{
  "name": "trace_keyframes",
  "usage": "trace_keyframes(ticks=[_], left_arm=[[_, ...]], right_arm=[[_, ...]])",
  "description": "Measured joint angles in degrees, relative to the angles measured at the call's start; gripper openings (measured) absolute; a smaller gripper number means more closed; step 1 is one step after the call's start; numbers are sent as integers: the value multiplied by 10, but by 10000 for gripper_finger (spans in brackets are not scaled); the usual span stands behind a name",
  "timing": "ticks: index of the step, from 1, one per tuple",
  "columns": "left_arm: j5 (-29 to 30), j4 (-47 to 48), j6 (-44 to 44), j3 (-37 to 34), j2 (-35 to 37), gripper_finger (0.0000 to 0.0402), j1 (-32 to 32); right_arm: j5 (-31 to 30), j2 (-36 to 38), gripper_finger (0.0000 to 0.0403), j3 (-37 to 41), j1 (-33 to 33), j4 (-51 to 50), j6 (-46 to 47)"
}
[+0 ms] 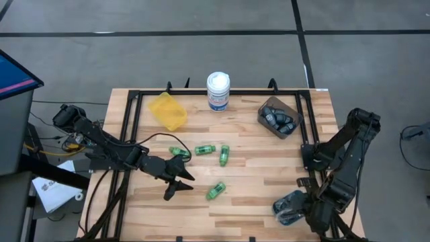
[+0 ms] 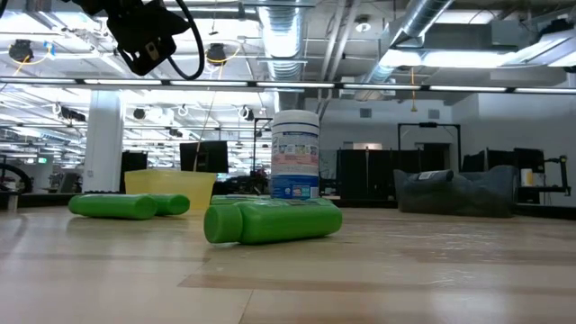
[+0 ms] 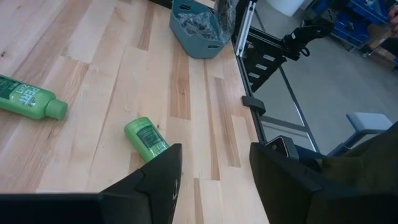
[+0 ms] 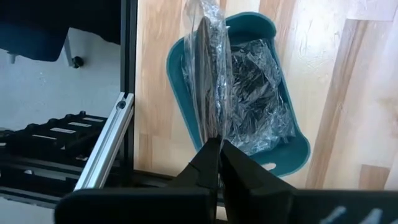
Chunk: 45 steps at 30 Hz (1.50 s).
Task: Pick & Place Travel size toiletries
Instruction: Put the black hairbrush into the blue bin
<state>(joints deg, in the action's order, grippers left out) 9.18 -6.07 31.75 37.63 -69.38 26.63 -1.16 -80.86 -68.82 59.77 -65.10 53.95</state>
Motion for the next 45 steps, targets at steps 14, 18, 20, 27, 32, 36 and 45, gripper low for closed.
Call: trace_keyframes(ticks=[14,18,20,27,32,36,45], left_arm=[[1,0,0,0,0,185,0],[2,0,0,0,0,185,0],[3,0,0,0,0,185,0],[2,0,0,0,0,185,0],[2,0,0,0,0,185,0],[2,0,0,0,0,185,0],[0,0,0,0,0,185,0]], right_arm=[[72,0,0,44,-27,36,-17],[73,0,0,44,-35,30,-21],[74,0,0,44,-39,25,-20],[106,0,0,58,-51,14,4],[154,0,0,88,-66,28,7],[157,0,0,90,-81,32,-3],[162,0,0,90,-105,32,-4]])
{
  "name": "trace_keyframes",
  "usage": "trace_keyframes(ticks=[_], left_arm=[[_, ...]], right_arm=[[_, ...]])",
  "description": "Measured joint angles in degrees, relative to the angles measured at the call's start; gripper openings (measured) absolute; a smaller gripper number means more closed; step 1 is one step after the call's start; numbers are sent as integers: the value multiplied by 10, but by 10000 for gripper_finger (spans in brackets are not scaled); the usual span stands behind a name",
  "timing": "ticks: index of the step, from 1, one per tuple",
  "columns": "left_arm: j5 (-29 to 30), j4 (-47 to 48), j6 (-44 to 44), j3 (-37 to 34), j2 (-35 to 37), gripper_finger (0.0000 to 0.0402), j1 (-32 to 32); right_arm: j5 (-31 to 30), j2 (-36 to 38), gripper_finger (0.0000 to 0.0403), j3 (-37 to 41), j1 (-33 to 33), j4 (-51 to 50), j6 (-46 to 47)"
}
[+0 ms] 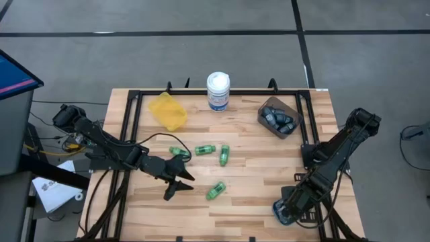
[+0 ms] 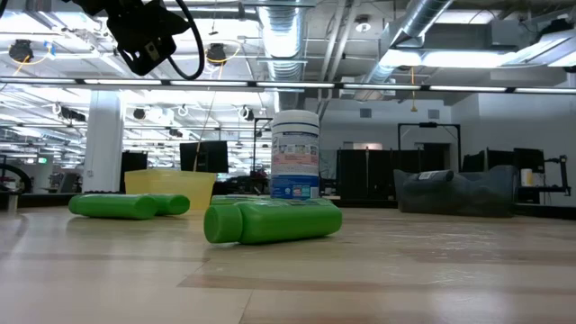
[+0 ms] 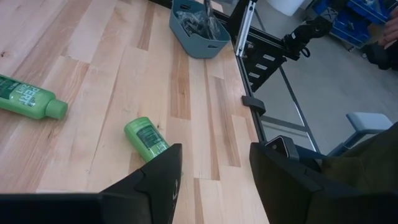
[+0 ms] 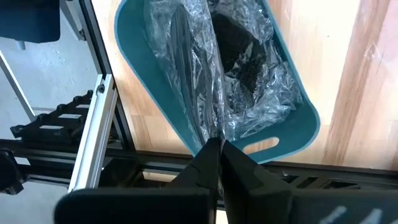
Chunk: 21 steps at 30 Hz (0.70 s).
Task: Pick & Place Travel size toiletries
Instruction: Put the black hairbrush into the blue bin
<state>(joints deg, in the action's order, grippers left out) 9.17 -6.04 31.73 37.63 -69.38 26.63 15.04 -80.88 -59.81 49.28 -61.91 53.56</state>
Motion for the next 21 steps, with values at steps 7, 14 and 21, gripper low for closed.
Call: trace_keyframes(ticks=[7,14,21], left_arm=[[0,0,0,0,0,186,0],[0,0,0,0,0,186,0],[1,0,0,0,0,186,0]], right_arm=[[0,0,30,0,-3,-18,40],[0,0,84,0,-3,-13,48],[1,0,112,-3,-11,-12,52]])
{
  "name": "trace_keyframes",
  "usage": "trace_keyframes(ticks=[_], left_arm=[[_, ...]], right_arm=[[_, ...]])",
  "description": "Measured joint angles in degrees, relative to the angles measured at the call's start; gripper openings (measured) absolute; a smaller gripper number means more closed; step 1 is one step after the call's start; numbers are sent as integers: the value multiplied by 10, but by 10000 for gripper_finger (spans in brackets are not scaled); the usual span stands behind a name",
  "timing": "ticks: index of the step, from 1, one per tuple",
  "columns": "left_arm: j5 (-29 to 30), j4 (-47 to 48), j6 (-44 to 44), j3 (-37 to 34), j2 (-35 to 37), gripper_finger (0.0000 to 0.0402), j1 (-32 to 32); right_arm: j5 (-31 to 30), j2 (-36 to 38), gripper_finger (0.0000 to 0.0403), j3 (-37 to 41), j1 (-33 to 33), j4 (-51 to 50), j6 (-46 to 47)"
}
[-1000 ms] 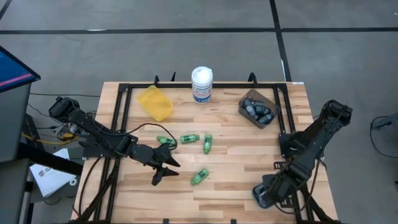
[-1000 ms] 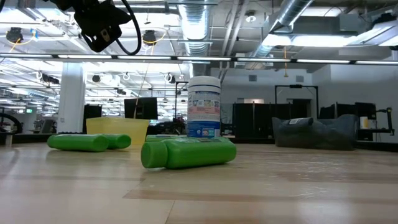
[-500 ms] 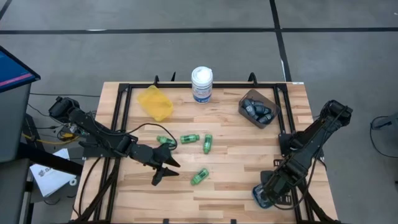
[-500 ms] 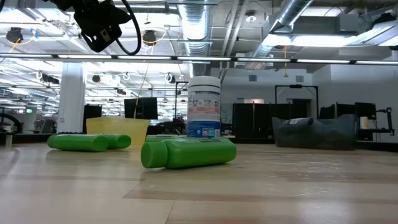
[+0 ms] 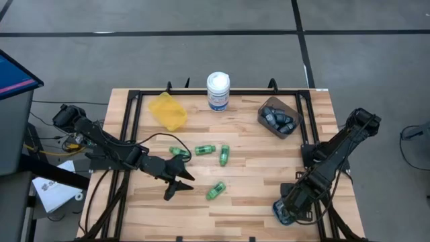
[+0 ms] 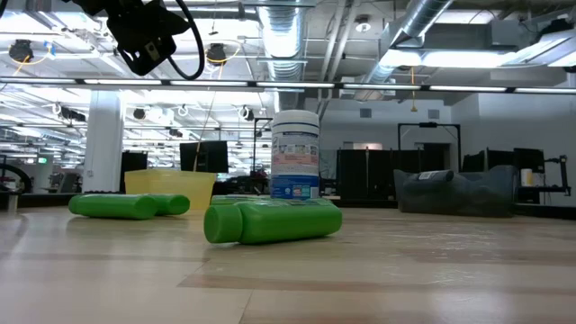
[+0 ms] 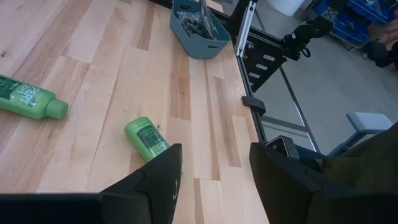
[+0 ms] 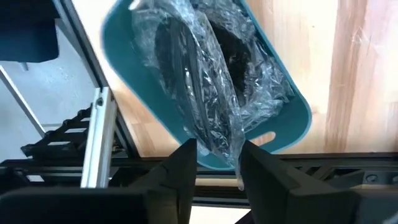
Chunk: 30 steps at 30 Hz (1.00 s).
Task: Pick & Place Travel size toiletries
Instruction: Put the black hairbrush into the blue bin
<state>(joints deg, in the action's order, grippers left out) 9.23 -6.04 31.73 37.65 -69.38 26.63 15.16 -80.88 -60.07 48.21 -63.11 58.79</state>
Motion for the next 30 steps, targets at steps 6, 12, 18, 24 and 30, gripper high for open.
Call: trace_keyframes(ticks=[6,12,18,24,30], left_arm=[[2,0,0,0,0,186,0],[2,0,0,0,0,186,0],[2,0,0,0,0,186,0],[1,0,0,0,0,186,0],[-1,0,0,0,0,186,0]], right_arm=[[-1,0,128,-28,0,-24,19],[-2,0,139,-55,1,-70,43],[-73,0,121,-56,2,-65,97],[-155,0,17,-36,35,-1,103],[-171,0,25,35,58,39,188]])
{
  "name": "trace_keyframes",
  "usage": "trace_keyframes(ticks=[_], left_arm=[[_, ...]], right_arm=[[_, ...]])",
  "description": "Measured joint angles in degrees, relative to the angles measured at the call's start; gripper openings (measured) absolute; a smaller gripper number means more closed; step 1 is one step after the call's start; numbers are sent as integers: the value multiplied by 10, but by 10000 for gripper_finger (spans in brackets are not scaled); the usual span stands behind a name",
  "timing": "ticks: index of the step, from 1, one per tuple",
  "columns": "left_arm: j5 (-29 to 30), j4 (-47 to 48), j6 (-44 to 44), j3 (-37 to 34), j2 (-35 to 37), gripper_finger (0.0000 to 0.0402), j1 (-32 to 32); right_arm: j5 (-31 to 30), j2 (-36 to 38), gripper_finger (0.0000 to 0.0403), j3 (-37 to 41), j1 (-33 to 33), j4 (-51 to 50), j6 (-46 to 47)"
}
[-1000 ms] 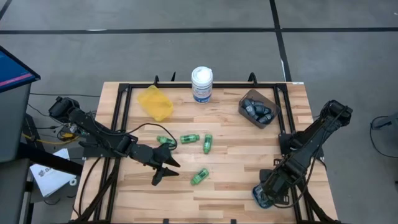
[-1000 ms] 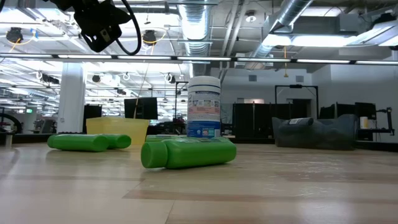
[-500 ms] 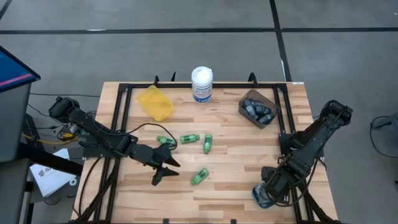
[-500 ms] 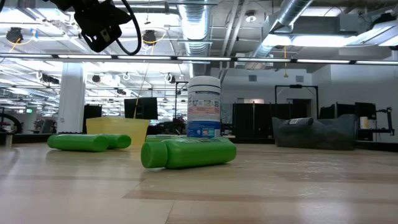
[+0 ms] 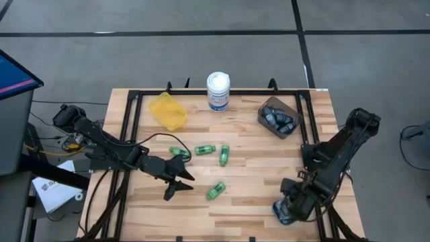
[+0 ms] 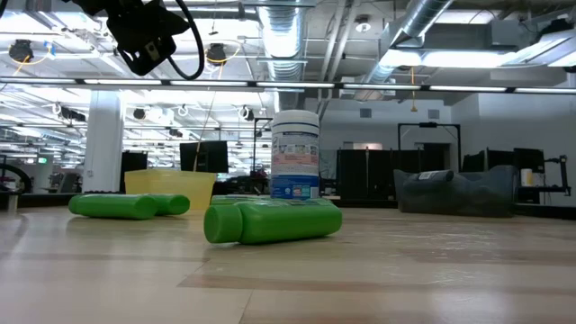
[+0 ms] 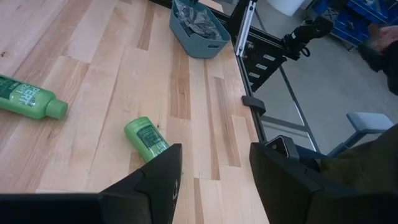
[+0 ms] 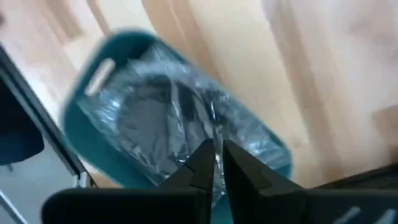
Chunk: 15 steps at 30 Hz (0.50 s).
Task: Pick & Place Travel size toiletries
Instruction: Put the black hairbrush into the blue bin
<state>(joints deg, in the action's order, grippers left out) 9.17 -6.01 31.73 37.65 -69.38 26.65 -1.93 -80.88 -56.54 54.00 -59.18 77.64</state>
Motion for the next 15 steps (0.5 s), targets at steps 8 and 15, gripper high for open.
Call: trace_keyframes(ticks=[8,15], left_arm=[[0,0,0,0,0,186,0],[1,0,0,0,0,186,0]], right_arm=[[5,0,5,96,19,164,24],[16,2,4,135,19,208,60]])
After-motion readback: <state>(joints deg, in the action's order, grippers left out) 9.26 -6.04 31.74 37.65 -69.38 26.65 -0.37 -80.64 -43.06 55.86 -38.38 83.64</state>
